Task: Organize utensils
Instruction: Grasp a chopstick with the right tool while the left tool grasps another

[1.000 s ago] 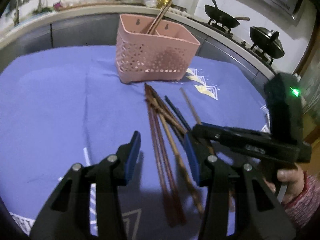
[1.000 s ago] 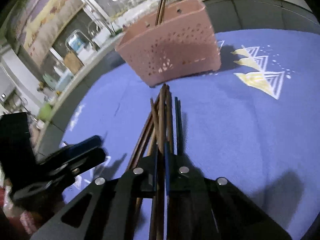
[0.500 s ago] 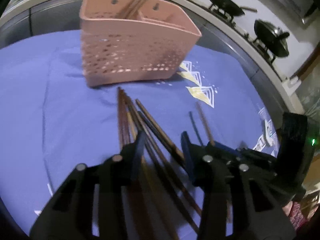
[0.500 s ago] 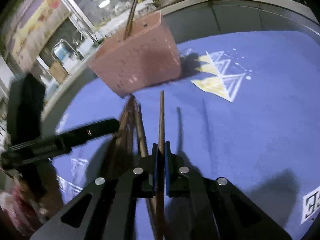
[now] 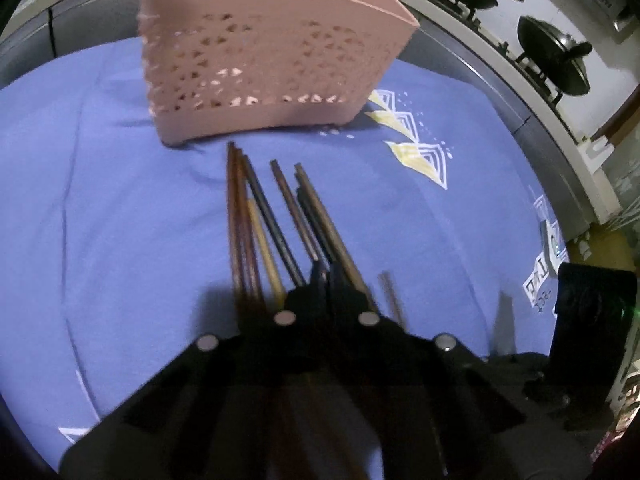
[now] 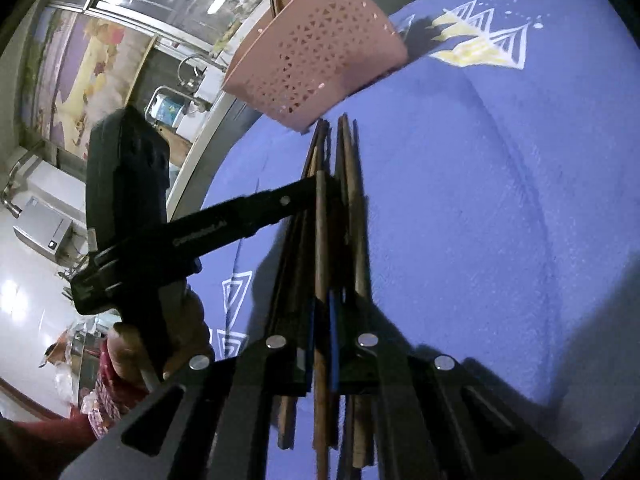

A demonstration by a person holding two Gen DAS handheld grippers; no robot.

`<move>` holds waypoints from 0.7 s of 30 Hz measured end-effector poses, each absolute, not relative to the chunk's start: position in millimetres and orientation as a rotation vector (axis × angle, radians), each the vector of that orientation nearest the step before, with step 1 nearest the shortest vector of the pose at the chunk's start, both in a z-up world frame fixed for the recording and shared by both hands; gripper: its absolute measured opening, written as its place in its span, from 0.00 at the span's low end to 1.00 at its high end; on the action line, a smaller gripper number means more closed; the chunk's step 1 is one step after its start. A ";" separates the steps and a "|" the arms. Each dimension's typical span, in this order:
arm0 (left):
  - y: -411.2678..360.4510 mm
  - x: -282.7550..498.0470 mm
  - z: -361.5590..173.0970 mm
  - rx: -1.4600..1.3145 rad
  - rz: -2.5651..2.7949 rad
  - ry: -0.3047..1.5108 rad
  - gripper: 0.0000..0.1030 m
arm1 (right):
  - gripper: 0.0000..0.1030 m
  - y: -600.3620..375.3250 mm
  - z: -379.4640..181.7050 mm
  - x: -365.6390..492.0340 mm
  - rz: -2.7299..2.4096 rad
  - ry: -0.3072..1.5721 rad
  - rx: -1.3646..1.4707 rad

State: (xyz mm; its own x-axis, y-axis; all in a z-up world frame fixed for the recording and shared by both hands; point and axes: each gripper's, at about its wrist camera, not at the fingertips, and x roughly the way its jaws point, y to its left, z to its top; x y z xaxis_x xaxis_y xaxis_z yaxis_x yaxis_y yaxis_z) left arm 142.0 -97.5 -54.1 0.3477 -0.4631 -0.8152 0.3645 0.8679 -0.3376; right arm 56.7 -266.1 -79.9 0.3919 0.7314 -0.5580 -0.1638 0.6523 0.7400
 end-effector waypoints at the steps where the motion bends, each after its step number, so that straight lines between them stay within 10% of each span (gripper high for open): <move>1: -94.0 142.0 -54.3 -0.103 -0.530 1.094 0.00 | 0.06 -268.2 -77.5 57.3 0.614 1.008 0.654; 21: -51.9 98.5 -48.2 0.040 -0.453 1.041 0.00 | 0.06 -289.0 -66.9 62.0 0.545 0.949 0.662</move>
